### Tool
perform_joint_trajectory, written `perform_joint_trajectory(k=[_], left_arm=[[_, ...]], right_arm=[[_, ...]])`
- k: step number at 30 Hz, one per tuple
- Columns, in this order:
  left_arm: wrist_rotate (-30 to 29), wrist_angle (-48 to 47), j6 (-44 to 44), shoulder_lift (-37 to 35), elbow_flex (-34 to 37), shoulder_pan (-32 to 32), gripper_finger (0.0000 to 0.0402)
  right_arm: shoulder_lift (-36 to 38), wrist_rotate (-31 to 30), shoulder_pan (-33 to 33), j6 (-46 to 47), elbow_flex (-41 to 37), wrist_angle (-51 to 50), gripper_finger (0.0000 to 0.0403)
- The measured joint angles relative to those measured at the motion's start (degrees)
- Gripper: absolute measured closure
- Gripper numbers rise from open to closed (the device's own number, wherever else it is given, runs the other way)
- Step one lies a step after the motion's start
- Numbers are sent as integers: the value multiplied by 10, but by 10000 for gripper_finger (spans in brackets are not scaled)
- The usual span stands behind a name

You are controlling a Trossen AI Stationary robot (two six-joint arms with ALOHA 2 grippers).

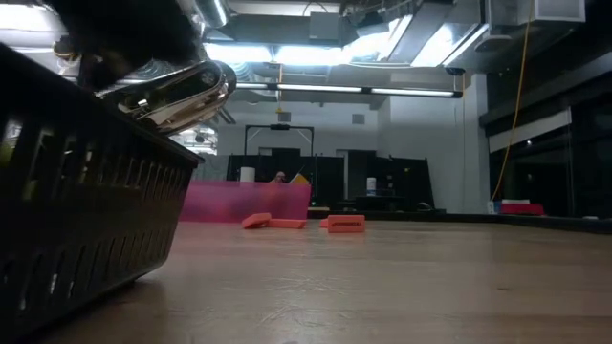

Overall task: Pick & Place School Supplies
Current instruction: Put the orange eraser into the yellow bin

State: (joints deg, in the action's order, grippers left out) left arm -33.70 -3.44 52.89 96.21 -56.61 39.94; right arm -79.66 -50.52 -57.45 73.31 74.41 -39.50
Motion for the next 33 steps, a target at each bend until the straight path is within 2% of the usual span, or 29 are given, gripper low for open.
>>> perform_joint_trajectory(k=[4, 6, 11, 14, 16, 20, 24, 33], left_arm=[[3, -79, 3, -33, -15, -99, 311], [32, -89, -10, -51, -15, -158, 282], [176, -91, -209, -60, -35, -286, 224], [268, -103, -322, -40, -60, -339, 213], [297, -103, -365, -24, -67, -364, 215], [307, -107, -450, 10, -67, -391, 225], [310, -91, -442, 45, -67, -415, 224], [293, 6, -425, 124, -69, -423, 241]], right_arm=[[0, 4, 0, 53, 0, -35, 195], [0, 2, 0, 80, 0, -64, 195], [0, -23, 0, 131, 0, -129, 195], [0, -34, 0, 156, 0, -150, 195], [0, -51, -4, 168, 0, -147, 195], [0, -101, -14, 191, 0, -137, 195], [0, -152, -19, 192, 0, -112, 195], [0, -146, -19, 193, 0, -102, 195]])
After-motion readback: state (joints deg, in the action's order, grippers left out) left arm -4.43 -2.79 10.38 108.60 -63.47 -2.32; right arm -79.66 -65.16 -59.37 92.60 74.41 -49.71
